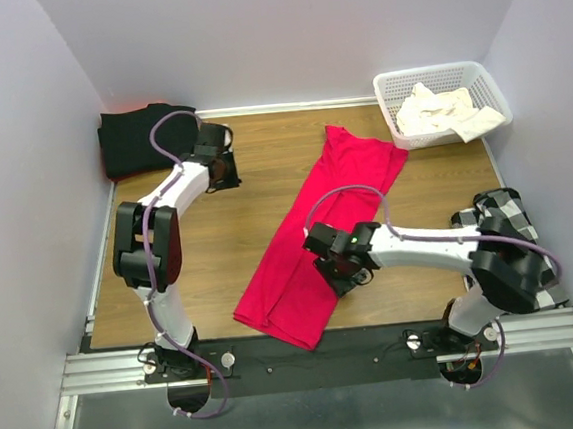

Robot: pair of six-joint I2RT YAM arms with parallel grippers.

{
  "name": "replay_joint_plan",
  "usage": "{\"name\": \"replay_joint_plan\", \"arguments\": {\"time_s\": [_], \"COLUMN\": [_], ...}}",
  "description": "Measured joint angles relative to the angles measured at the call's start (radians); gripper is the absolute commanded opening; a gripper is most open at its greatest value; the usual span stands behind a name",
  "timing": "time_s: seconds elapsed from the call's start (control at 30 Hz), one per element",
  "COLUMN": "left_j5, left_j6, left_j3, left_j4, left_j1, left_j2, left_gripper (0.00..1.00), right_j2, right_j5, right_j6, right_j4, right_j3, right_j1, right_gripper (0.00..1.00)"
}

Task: Fold and stack the t-shirts
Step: Rotate the tshirt 90 degrees

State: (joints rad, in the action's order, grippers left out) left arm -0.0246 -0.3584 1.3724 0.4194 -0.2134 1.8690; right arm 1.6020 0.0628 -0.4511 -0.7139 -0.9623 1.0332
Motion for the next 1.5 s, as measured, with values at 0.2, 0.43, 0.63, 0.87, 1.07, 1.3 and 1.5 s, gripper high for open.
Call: {"name": "replay_joint_plan", "arguments": {"time_s": [0.2,0.43,0.63,0.87,1.07,1.3,1.5], "left_j5": [-0.048,-0.103,-0.115,-0.052,0.037,0.071,0.089], "left_j6": [0.012,0.046,0.064,0.063,0.058,0.064,0.078], "left_j3": [0.076,0.24,0.319,0.453,0.466,0.467,0.557], "left_j4": [-0.021,-0.046,-0.044,-0.004,0.04,0.055,0.095], "left_j1": [-0.156,-0.374,-0.465,-0.509,-0.527,-0.538,-0.548], "left_j2": [0.043,0.164,0.268,0.389,0.404,0.408,0.479], "left_gripper": [0.24,0.32,0.36,0.49,0.55,0.56,0.55], "right_j2": [-0.202,-0.328,-0.314,-0.322,-0.382,-0.398,-0.394], "right_j5": [0.112,0.394,0.561,0.638,0.658,0.662,0.662], "right_j6": [-0.14,-0.378,-0.535,-0.647,-0.679,-0.687,-0.694], "right_j4": [-0.05,-0.116,-0.244,-0.384,-0.449,-0.465,-0.468], "right_j3": [0.003,-0.078,-0.212,-0.256,-0.24,-0.229,-0.226], "right_j1": [0.0,0.0,-0.025,-0.108,-0.157,-0.18,-0.184], "right_gripper": [0.49,0.5,0.5,0.5,0.5,0.5,0.5]}}
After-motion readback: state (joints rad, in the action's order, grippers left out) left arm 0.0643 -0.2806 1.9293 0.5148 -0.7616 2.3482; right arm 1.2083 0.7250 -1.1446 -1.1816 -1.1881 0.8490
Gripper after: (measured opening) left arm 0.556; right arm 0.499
